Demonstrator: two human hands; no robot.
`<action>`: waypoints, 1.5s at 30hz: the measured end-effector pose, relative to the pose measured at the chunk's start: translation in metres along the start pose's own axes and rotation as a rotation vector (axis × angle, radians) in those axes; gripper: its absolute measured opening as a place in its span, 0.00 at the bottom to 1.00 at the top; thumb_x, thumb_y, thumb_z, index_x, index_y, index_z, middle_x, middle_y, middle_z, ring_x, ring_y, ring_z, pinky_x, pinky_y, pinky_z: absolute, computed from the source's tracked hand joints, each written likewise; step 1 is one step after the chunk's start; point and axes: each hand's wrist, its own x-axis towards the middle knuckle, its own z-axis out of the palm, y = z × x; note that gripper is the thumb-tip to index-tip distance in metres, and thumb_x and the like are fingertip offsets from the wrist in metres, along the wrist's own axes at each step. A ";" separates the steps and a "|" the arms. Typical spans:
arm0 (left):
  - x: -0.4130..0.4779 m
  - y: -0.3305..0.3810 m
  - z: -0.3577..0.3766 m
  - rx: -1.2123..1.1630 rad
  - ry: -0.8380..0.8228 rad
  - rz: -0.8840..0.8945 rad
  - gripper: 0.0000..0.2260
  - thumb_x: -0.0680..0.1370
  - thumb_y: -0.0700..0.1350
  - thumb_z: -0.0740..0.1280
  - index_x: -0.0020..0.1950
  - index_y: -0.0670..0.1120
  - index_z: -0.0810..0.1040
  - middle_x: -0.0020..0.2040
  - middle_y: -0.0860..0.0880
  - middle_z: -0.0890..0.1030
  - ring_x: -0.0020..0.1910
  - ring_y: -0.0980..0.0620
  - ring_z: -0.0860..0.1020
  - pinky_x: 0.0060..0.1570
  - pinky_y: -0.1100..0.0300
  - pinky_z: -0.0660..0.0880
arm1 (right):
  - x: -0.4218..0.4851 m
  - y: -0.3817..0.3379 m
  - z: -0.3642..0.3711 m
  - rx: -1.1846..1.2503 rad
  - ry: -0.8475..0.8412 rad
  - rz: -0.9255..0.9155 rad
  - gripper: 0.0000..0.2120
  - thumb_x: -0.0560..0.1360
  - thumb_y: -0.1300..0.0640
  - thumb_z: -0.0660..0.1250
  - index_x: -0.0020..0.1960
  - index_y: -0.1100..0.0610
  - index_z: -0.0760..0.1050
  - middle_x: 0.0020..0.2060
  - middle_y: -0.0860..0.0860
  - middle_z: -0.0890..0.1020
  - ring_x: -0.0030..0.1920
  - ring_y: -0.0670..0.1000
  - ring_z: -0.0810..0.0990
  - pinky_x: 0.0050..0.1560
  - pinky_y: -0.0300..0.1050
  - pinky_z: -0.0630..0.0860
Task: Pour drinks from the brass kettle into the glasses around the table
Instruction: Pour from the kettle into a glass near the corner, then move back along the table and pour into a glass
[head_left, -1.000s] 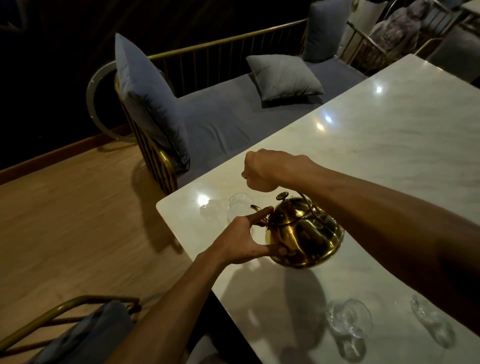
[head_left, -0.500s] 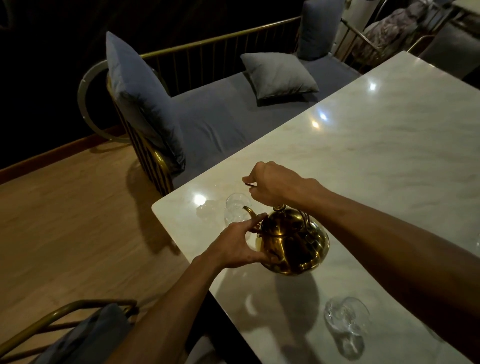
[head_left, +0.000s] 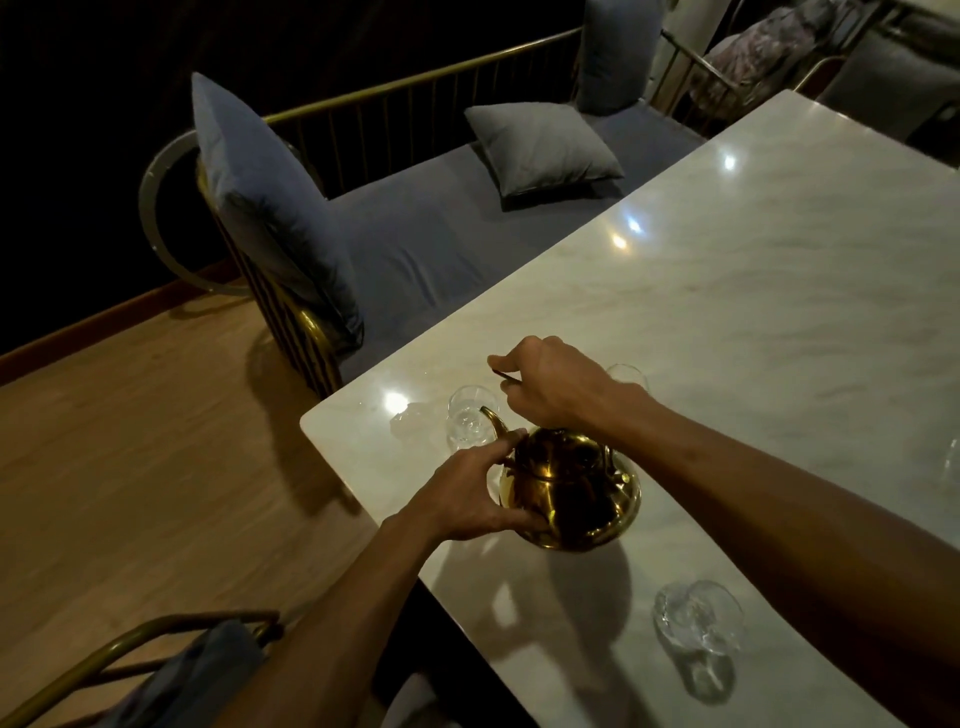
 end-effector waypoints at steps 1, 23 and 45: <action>0.000 0.000 0.000 0.018 0.000 0.021 0.46 0.63 0.65 0.76 0.76 0.58 0.60 0.72 0.55 0.71 0.69 0.52 0.71 0.68 0.47 0.69 | -0.005 0.002 0.001 0.026 0.019 0.014 0.21 0.78 0.60 0.63 0.71 0.54 0.71 0.66 0.55 0.77 0.60 0.58 0.80 0.58 0.48 0.76; -0.030 0.180 0.113 0.110 0.041 0.583 0.40 0.66 0.66 0.74 0.73 0.52 0.66 0.65 0.54 0.75 0.62 0.56 0.73 0.60 0.52 0.74 | -0.267 0.095 -0.048 0.352 0.697 0.255 0.22 0.76 0.56 0.65 0.70 0.52 0.72 0.65 0.55 0.78 0.61 0.56 0.79 0.60 0.49 0.76; -0.104 0.367 0.409 0.123 -0.662 0.917 0.40 0.63 0.67 0.74 0.71 0.57 0.67 0.66 0.53 0.74 0.65 0.52 0.72 0.63 0.48 0.73 | -0.606 0.217 -0.008 0.306 1.013 0.951 0.23 0.77 0.59 0.67 0.72 0.54 0.70 0.69 0.55 0.74 0.67 0.55 0.75 0.61 0.45 0.73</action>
